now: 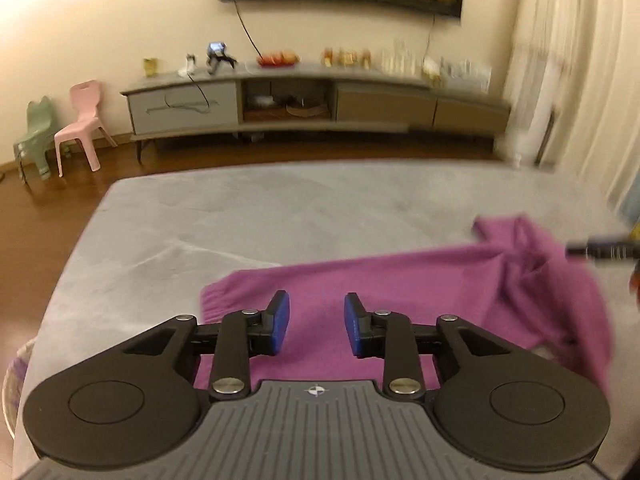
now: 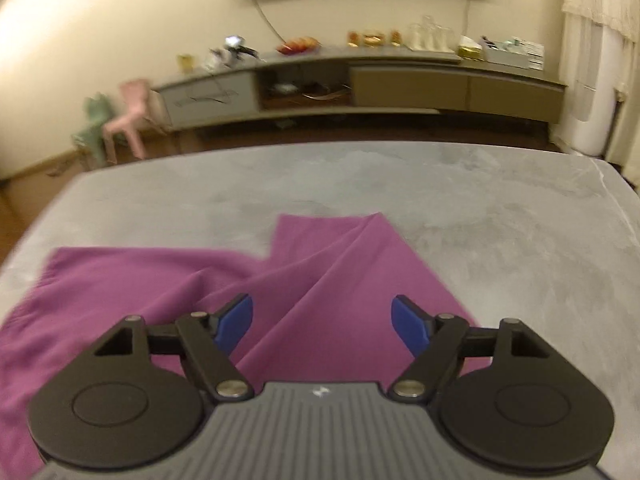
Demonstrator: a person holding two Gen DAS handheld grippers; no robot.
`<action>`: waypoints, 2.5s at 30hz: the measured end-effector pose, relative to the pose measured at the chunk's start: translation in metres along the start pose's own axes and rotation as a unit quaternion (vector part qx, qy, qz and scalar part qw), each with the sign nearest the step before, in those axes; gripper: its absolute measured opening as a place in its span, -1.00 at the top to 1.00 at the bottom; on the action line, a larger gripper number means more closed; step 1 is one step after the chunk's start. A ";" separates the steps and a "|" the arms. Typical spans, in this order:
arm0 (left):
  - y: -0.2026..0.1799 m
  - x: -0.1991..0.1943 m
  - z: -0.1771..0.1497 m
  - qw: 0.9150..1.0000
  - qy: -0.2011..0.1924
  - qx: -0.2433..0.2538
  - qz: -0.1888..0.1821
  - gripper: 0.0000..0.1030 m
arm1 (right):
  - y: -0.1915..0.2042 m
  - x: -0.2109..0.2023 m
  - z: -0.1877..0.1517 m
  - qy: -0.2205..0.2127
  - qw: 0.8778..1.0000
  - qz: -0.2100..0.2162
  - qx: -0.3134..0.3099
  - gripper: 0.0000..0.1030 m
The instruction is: Fold clothes
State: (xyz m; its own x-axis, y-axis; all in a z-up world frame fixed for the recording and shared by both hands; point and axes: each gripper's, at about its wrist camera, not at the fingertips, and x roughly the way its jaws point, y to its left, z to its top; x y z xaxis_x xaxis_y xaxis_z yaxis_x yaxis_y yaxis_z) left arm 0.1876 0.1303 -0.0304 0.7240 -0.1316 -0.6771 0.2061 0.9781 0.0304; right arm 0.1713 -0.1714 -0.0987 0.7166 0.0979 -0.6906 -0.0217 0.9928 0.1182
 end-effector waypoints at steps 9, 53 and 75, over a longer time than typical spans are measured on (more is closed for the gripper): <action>-0.007 0.136 -0.002 0.991 0.094 0.060 0.079 0.38 | -0.038 0.077 0.007 0.040 0.999 -0.004 0.014 0.94; 0.118 0.101 -0.034 0.960 0.056 -0.190 0.199 0.31 | -0.058 -0.170 -0.079 -0.113 0.966 -0.223 0.069 -0.38; 0.137 0.105 -0.020 0.945 0.070 -0.139 0.287 0.34 | -0.160 -0.024 -0.022 -0.032 0.978 -0.035 0.205 -0.08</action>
State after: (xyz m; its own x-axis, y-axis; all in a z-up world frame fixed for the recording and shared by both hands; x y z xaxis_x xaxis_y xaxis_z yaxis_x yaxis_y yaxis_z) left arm 0.2789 0.2533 -0.1118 0.5653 0.4375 -0.6992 -0.3897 0.8888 0.2411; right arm 0.1427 -0.3314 -0.1167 0.7486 0.0123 -0.6629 0.3012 0.8844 0.3565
